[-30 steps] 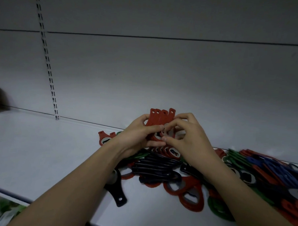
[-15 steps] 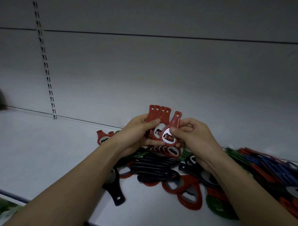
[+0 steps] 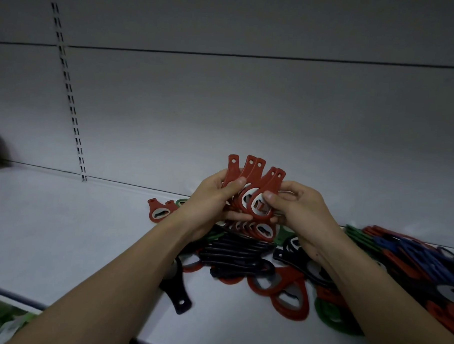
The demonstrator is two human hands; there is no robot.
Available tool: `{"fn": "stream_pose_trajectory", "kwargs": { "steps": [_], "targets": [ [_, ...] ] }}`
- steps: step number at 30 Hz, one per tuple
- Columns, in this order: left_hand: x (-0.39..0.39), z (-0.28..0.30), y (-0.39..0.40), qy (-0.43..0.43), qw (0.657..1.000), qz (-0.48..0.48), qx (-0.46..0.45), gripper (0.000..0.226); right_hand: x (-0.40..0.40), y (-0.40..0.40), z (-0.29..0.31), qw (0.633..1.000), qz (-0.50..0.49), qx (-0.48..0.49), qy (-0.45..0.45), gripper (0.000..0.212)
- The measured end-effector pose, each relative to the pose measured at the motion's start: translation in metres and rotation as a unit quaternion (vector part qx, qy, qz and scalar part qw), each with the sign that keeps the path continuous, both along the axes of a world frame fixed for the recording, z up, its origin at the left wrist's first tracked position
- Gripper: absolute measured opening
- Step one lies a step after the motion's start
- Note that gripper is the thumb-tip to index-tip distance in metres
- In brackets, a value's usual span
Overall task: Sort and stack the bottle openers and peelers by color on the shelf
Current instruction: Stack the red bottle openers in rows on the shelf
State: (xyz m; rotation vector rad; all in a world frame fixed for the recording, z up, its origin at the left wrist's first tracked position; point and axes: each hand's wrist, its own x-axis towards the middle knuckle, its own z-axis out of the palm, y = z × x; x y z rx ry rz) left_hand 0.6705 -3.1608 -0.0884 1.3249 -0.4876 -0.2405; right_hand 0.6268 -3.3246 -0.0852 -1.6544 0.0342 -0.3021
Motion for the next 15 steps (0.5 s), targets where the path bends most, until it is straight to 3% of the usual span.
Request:
{"fn": "stream_pose_trajectory", "kwargs": {
  "steps": [10, 15],
  "targets": [
    [0.003, -0.005, -0.003, -0.047, 0.998, 0.010, 0.042, 0.043, 0.000, 0.001, 0.002, 0.999, 0.016, 0.030, -0.002, 0.018],
    [0.005, -0.005, -0.002, -0.049, 0.997, 0.033, 0.054, 0.043, 0.007, -0.013, -0.001, 0.974, -0.084, -0.209, 0.017, 0.012]
  ]
}}
